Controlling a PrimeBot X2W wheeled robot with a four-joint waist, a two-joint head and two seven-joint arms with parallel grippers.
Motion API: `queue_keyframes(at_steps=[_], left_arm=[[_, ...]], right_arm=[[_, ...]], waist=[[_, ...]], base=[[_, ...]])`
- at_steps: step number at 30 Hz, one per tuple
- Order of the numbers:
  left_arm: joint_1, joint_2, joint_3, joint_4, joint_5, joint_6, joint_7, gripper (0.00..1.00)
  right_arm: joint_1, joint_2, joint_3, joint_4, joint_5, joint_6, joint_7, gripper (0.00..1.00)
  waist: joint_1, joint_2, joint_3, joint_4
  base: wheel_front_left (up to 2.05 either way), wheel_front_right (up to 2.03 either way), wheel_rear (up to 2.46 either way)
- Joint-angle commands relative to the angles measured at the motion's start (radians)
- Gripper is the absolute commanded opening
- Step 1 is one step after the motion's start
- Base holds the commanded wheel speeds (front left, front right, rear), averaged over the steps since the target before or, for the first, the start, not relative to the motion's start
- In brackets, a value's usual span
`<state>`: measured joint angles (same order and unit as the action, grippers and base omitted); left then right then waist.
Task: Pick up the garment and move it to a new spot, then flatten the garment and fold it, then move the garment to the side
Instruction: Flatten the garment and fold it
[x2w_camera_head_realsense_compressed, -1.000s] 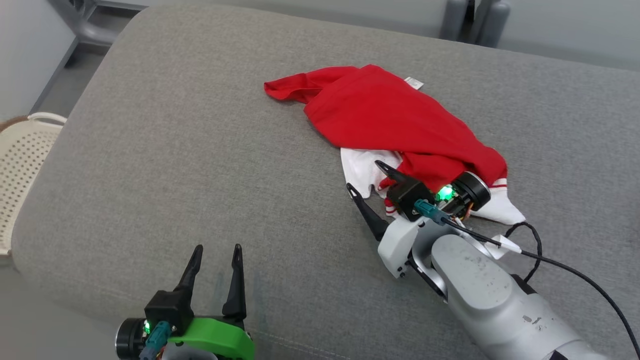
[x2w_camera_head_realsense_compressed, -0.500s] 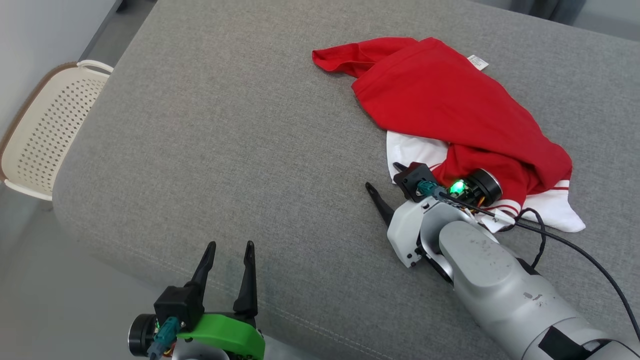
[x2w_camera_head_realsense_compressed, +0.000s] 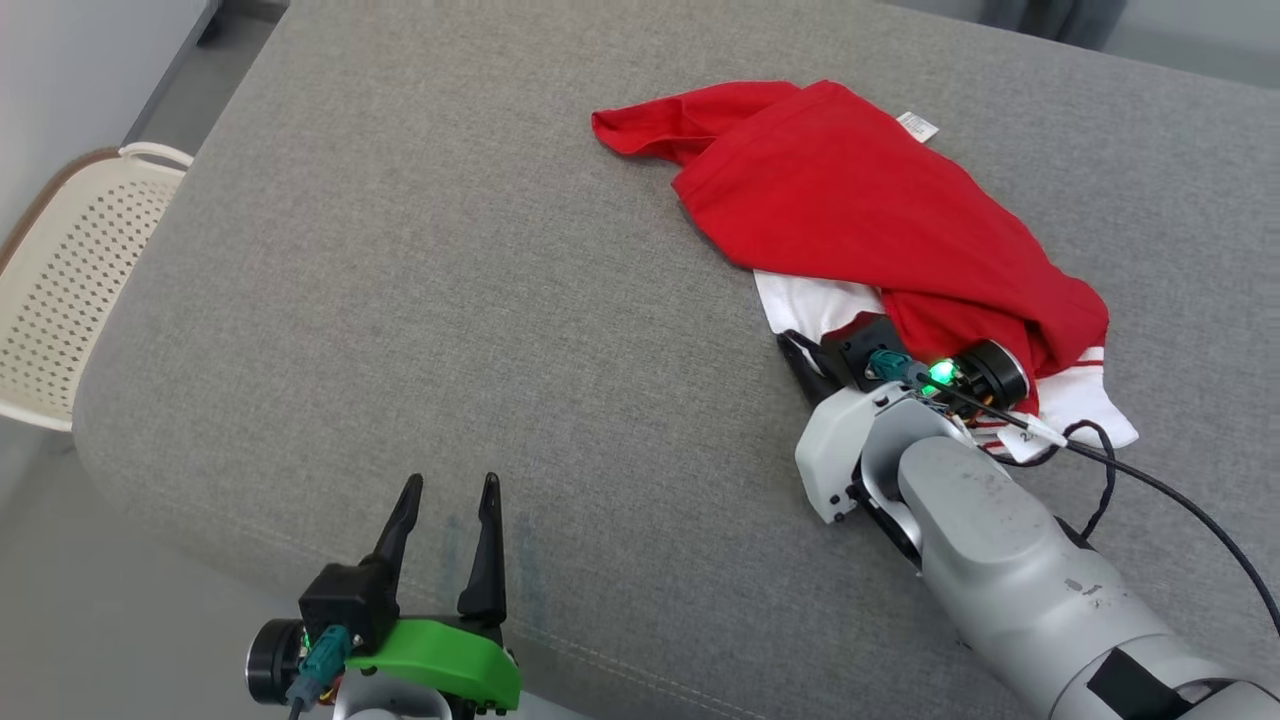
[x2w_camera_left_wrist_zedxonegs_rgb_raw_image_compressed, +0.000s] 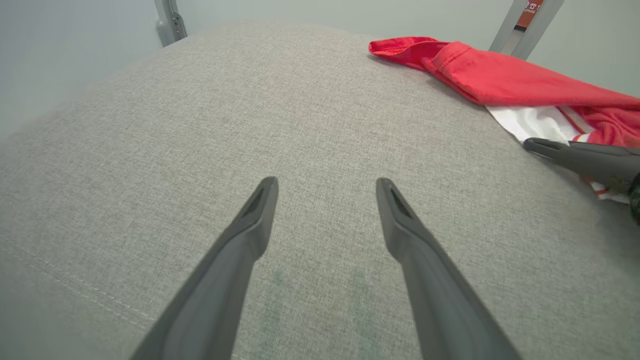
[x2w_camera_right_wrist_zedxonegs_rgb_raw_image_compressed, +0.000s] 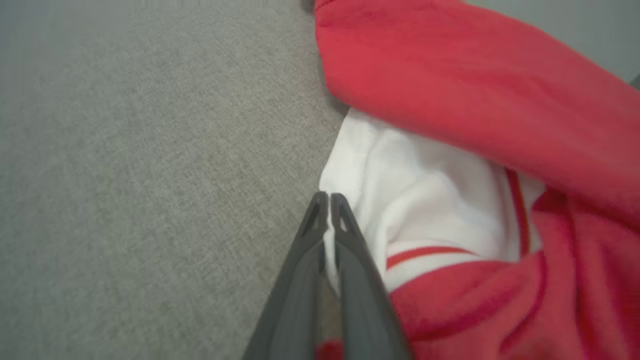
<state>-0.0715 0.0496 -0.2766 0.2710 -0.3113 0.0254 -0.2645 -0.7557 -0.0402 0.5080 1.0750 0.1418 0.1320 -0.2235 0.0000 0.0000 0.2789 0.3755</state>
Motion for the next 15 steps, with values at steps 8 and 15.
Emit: queue_keyframes(at_steps=[8, 15], left_arm=[[0.036, 0.003, 0.047, 0.014, 0.050, -0.024, 0.001, 1.00], [0.072, 0.003, 0.077, 0.020, 0.070, -0.045, 0.001, 1.00]], right_arm=[[-0.019, -0.012, -0.083, -0.178, 0.062, -0.002, -0.043, 0.00], [-0.090, -0.048, -0.184, -0.362, -0.032, -0.002, -0.041, 0.00]], waist=[[0.0000, 0.0000, -0.126, -0.114], [0.0000, 0.0000, -0.211, -0.189]], base=[[0.00, 0.00, 0.00], [0.00, 0.00, 0.00]])
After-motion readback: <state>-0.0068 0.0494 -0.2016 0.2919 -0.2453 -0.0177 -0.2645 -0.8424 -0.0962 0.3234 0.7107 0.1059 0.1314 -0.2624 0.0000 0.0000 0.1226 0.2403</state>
